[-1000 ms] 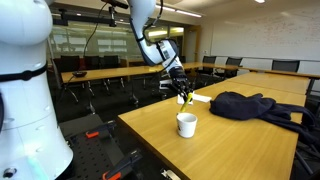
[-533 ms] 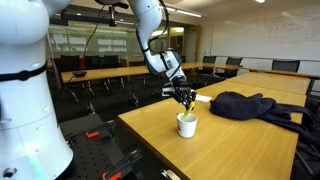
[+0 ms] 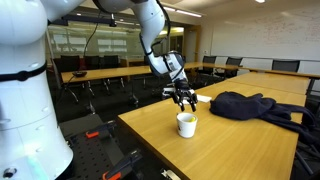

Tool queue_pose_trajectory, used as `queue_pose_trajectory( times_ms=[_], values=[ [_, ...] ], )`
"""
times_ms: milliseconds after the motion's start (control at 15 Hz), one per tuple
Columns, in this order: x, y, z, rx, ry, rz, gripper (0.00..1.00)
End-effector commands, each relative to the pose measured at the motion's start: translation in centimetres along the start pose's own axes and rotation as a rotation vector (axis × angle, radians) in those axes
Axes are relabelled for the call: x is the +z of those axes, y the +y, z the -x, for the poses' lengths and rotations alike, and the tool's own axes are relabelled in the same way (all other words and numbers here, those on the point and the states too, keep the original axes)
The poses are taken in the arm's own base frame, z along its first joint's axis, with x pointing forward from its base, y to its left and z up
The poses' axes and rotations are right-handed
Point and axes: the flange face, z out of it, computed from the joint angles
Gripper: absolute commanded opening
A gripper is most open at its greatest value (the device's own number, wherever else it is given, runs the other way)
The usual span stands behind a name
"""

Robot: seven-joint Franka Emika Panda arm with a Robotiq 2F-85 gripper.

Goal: Put the marker in the mug

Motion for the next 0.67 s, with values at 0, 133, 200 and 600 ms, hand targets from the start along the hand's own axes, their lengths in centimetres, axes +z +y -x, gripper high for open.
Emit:
queue_pose_trajectory(
  times_ms=[0, 133, 200, 600],
  values=[
    [-2.3, 1.7, -1.9, -0.060, -0.171, 0.038, 0.98],
    [-3.7, 2.8, -3.4, -0.100, -0.246, 0.052, 1.00],
    [-4.3, 3.4, -4.3, -0.133, -0.277, 0.059, 1.00],
    [-6.8, 6.3, -9.6, -0.338, -0.407, -0.038, 1.00]
  ],
)
